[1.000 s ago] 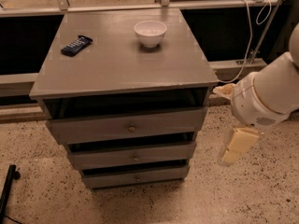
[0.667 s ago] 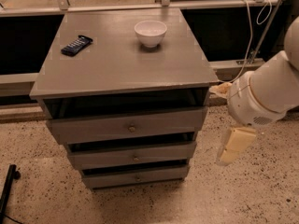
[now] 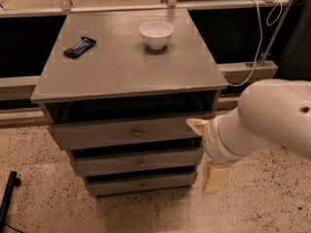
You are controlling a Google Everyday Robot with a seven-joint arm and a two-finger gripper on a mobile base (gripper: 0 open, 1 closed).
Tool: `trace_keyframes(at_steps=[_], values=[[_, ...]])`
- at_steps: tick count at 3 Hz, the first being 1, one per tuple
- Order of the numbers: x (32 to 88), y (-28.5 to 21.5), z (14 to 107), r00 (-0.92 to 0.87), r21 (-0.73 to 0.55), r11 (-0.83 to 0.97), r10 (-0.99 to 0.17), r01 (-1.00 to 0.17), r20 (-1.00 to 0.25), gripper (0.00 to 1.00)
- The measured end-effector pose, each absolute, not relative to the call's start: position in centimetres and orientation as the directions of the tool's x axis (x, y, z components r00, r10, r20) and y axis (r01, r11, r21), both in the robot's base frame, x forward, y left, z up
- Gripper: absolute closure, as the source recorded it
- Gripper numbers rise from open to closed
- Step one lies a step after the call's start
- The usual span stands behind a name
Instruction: Open top drawer
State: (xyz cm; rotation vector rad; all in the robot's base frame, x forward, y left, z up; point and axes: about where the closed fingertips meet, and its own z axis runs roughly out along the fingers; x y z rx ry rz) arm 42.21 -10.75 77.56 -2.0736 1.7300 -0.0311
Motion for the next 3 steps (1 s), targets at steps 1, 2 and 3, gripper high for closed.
trace_keyframes(at_steps=[1, 2, 3], values=[[44.0, -9.5, 77.1, 0.251, -0.422, -0.125, -0.933, -0.898, -0.258, 0.0], [43.6, -9.4, 75.4, 0.271, -0.364, -0.163, -0.924, -0.917, -0.269, 0.0], [47.2, -9.5, 70.1, 0.302, -0.345, -0.213, -0.925, -0.914, -0.23, 0.0]])
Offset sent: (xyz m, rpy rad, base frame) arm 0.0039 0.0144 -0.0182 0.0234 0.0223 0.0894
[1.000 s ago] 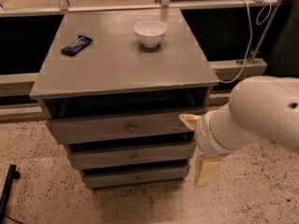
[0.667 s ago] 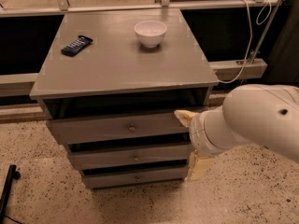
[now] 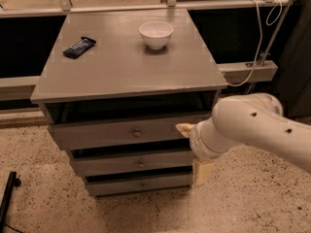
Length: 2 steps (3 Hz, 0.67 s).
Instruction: Open top drawer
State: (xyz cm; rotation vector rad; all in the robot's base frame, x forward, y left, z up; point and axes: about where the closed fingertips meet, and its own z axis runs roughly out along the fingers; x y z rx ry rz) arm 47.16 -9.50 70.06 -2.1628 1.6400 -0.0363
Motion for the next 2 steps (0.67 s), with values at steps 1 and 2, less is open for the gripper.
trace_keyframes(at_steps=[1, 2], values=[[50.2, -9.4, 66.8, 0.336, -0.359, -0.247, -0.918, -0.9, -0.21, 0.0], [53.7, -9.6, 67.5, 0.36, -0.407, -0.274, -0.921, -0.871, -0.15, 0.0]])
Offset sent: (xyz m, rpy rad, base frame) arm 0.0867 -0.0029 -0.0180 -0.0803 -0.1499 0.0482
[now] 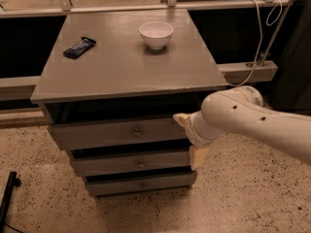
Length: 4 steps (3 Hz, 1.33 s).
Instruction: Open top drawer
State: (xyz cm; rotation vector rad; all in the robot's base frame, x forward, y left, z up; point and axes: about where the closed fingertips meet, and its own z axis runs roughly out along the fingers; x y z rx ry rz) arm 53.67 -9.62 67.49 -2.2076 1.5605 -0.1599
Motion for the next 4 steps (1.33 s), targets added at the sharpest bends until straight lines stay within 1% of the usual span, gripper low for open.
trace_keyframes(at_steps=[1, 3, 4], values=[[55.9, -9.8, 67.9, 0.368, -0.411, -0.29, -0.921, -0.864, -0.125, 0.0], [60.5, -9.7, 66.2, 0.296, -0.342, -0.234, -0.945, -0.91, -0.142, 0.0], [61.9, -8.9, 65.2, 0.247, -0.291, -0.193, -0.955, -0.937, -0.162, 0.04]])
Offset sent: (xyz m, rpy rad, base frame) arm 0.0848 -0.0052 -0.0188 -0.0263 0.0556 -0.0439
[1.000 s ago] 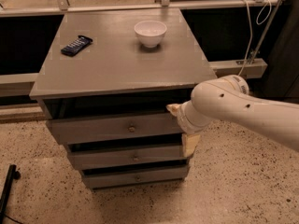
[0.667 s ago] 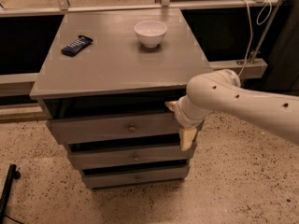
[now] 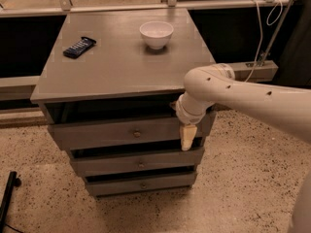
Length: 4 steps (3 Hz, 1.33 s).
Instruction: Open top drawer
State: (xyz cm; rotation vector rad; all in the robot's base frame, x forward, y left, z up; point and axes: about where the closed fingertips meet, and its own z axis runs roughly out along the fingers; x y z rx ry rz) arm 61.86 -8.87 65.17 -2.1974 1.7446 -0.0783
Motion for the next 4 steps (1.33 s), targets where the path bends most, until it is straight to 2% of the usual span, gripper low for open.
trace_keyframes(at_steps=[2, 3, 4], values=[[61.7, -8.6, 63.8, 0.198, -0.232, -0.153, -0.962, -0.961, -0.189, 0.21], [60.8, -8.7, 64.0, 0.19, -0.222, -0.145, -0.961, -0.964, -0.2, 0.21], [56.9, -8.8, 64.8, 0.206, -0.211, -0.159, -0.952, -0.965, -0.228, 0.2]])
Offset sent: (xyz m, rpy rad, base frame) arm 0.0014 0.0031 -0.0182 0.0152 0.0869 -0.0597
